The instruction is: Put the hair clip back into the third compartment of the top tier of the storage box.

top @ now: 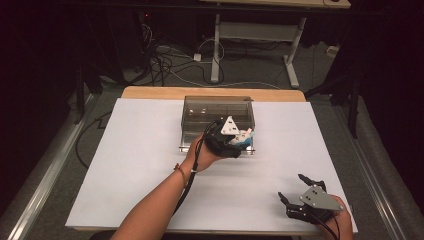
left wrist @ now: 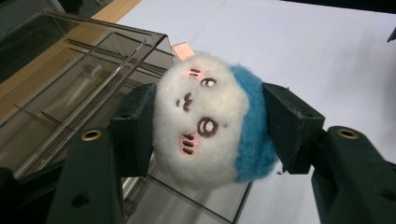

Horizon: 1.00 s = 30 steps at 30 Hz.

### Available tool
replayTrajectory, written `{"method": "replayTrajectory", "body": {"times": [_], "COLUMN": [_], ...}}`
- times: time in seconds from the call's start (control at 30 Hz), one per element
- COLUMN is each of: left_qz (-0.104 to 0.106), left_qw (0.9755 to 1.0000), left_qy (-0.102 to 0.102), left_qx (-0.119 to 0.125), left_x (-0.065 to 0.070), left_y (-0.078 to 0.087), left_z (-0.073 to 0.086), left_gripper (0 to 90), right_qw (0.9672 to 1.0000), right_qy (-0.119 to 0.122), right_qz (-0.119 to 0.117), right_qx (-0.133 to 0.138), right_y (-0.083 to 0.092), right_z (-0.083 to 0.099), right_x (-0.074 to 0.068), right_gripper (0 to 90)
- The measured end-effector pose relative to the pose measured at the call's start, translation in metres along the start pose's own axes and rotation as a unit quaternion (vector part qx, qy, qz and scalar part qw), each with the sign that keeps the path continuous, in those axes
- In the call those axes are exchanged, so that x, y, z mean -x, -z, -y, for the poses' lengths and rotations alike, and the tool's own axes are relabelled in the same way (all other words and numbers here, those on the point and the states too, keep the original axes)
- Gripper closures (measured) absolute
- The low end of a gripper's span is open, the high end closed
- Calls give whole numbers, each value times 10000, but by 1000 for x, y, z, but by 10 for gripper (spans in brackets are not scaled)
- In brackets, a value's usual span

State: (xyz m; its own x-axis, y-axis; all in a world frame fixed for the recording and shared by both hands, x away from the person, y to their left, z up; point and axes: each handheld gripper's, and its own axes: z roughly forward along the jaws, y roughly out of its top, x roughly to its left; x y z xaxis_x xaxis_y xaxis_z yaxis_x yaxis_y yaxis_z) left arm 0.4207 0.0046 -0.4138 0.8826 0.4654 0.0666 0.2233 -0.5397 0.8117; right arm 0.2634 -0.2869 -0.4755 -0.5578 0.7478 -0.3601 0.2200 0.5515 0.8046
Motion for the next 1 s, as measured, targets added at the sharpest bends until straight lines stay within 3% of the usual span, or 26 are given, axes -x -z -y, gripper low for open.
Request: {"method": "replayTrajectory", "body": {"times": [0.23,0.3,0.47,0.53,0.7,0.93,1.0], "left_qz": [20,85,201,243,264,265,154], "left_qw": [9999,9995,9986,9982,9986,9991,9995], "left_qy": [23,87,167,218,228,162,29], "left_qx": [145,281,464,502,389,305,281], "left_x": [0,-2,-5,-7,-7,-2,2], "left_y": [4,9,19,23,20,13,12], "left_z": [-2,-2,-1,0,1,4,3], "left_gripper": [343,348,595,629,728,731,729], "right_qw": [10000,10000,10000,10000,10000,10000,10000], "right_qy": [-1,1,1,-1,18,-4,26], "right_qz": [5,4,11,9,-7,-8,-13], "right_qx": [0,2,8,10,-2,-11,-13], "right_y": [0,0,0,0,0,0,0], "right_z": [0,0,0,0,0,0,0], "right_x": [0,0,0,0,0,0,-1], "right_gripper": [172,172,172,172,172,172,172]}}
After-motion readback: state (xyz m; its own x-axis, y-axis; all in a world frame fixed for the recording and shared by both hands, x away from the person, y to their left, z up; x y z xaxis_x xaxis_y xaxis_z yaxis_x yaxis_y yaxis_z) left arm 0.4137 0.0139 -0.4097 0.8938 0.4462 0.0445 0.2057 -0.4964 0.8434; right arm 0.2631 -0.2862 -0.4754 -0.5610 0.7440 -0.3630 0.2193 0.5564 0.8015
